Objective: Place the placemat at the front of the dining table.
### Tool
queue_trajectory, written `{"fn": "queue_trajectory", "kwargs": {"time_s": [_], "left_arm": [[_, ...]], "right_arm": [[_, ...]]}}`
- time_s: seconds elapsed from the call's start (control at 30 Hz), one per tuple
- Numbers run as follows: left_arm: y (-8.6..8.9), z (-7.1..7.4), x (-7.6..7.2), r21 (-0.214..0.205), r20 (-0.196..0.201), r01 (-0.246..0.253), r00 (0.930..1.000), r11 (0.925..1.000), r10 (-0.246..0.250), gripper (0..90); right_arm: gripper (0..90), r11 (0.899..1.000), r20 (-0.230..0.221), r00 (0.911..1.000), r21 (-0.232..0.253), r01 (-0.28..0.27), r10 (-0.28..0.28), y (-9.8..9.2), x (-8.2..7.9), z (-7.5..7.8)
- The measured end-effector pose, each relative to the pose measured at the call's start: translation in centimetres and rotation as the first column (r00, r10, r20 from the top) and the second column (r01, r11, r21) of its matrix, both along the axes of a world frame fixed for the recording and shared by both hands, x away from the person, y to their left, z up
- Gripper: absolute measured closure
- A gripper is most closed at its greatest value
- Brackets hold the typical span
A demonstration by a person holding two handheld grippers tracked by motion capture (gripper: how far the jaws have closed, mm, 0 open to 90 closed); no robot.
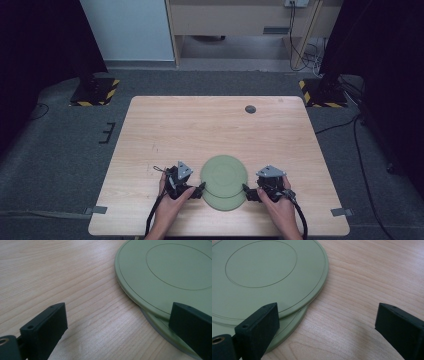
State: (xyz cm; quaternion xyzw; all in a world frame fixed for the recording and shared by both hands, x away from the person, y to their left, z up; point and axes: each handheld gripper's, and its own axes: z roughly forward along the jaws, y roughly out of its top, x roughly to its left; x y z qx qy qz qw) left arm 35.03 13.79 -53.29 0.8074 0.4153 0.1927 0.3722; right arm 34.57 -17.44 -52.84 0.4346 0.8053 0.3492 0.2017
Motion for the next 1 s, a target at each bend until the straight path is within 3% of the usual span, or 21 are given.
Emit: {"fn": "queue_trajectory", "kwargs": {"time_s": [0.47,0.83,1.0], "left_arm": [[0.1,0.3,-0.2,0.009,0.008,-0.004,1.0000,1.0000,0.003,2.3],[0.0,0.5,-0.5,0.016,0.017,0.011,0.9998,0.9998,-0.011,2.3],[0.0,0.6,-0.5,0.013,0.018,0.014,0.9997,0.9998,-0.014,2.2]], "right_arm": [[5.4,0.999,-0.035,0.9991,-0.022,-0.026,0.026,-1.1,1.5,2.5],[5.7,0.991,-0.099,0.9916,-0.101,-0.093,0.083,0.9,4.4,4.3],[7.3,0.980,-0.120,0.9843,-0.137,-0.145,0.129,2.4,6.0,5.1]]}}
